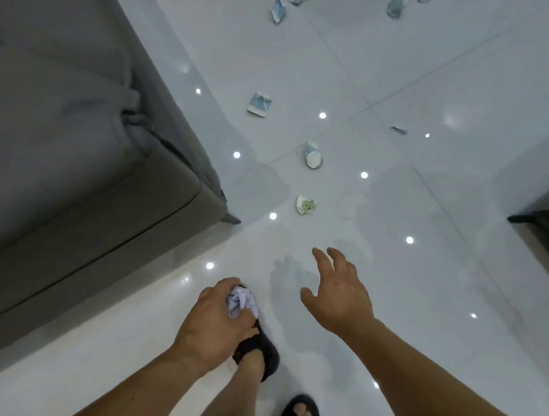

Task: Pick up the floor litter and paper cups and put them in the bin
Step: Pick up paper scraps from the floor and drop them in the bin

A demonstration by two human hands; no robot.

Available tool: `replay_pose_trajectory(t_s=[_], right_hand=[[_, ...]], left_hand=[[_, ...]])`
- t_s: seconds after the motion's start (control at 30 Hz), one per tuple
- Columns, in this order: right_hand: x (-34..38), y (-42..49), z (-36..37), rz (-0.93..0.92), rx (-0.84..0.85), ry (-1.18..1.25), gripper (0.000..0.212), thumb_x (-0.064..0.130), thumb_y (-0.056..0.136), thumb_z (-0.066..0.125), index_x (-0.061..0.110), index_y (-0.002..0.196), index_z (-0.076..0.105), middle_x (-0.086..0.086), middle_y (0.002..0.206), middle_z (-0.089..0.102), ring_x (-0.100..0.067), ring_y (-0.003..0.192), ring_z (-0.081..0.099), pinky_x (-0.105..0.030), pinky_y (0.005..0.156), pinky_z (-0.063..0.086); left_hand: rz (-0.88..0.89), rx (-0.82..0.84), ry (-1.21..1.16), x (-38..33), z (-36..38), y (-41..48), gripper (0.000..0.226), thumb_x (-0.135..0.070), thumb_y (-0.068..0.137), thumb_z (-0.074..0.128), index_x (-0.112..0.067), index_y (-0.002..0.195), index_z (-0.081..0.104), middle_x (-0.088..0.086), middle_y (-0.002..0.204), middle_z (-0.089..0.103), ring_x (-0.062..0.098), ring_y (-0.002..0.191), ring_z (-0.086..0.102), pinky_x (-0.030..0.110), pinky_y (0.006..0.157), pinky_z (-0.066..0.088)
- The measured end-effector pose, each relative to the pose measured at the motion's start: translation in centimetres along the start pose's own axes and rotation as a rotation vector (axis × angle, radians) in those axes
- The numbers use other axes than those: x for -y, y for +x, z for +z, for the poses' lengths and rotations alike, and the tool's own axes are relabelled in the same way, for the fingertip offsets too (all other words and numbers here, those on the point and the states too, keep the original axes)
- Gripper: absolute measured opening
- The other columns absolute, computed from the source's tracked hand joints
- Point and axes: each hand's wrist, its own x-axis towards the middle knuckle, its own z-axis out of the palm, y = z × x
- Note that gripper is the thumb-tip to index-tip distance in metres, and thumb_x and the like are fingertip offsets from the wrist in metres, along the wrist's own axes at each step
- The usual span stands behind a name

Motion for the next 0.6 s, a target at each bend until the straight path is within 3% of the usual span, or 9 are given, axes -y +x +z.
replay_pose_trajectory(t_s=[0.1,0.37,0.47,0.53,0.6], right_hand=[[-0.4,5.4,0.0,0.010,-0.007,-0.026,0.074,0.045,0.092,0.053,0.028,0.153,0.015,-0.002,0.160,0.012,-0.026,0.142,0.021,-0.041,0.106,0.037],[-2.4,21.6,5.2,-0.027,-0.068,-0.118,0.073,0.037,0.089,0.056,0.029,0.152,0.018,-0.005,0.158,0.017,-0.031,0.136,0.029,-0.041,0.096,0.040],[-4.0,27.3,7.9,-0.033,-0.098,-0.161,0.071,0.036,0.089,0.055,0.032,0.150,0.020,-0.007,0.157,0.014,-0.034,0.138,0.024,-0.045,0.098,0.039],[-5.1,30.0,9.6,-0.014,-0.081,-0.179,0.068,0.036,0.088,0.056,0.033,0.148,0.022,-0.008,0.156,0.013,-0.037,0.139,0.021,-0.047,0.097,0.040],[-6.0,31.5,11.1,-0.030,-0.100,-0.225,0.064,0.028,0.088,0.055,0.031,0.146,0.027,-0.009,0.152,0.022,-0.036,0.132,0.030,-0.043,0.087,0.043]], left_hand=[[0.025,0.037,0.052,-1.0,-0.1,5.4,0.054,-0.026,0.088,0.066,-0.022,0.138,0.044,0.001,0.126,0.049,0.010,0.106,0.052,0.019,0.088,0.039],[0.033,0.065,0.135,-0.5,3.3,19.3,0.054,-0.028,0.085,0.067,-0.027,0.134,0.045,-0.008,0.118,0.056,0.001,0.097,0.057,0.010,0.076,0.043],[0.058,-0.004,0.211,0.2,4.8,23.8,0.056,-0.031,0.082,0.067,-0.027,0.134,0.047,-0.005,0.122,0.056,0.011,0.104,0.059,0.025,0.088,0.048],[0.059,-0.026,0.252,0.8,5.8,26.2,0.055,-0.033,0.082,0.067,-0.029,0.133,0.048,-0.004,0.122,0.055,0.013,0.102,0.059,0.025,0.086,0.047],[0.054,-0.031,0.263,1.2,6.5,27.8,0.054,-0.035,0.082,0.066,-0.031,0.133,0.047,-0.004,0.122,0.054,0.011,0.101,0.057,0.022,0.082,0.043]])
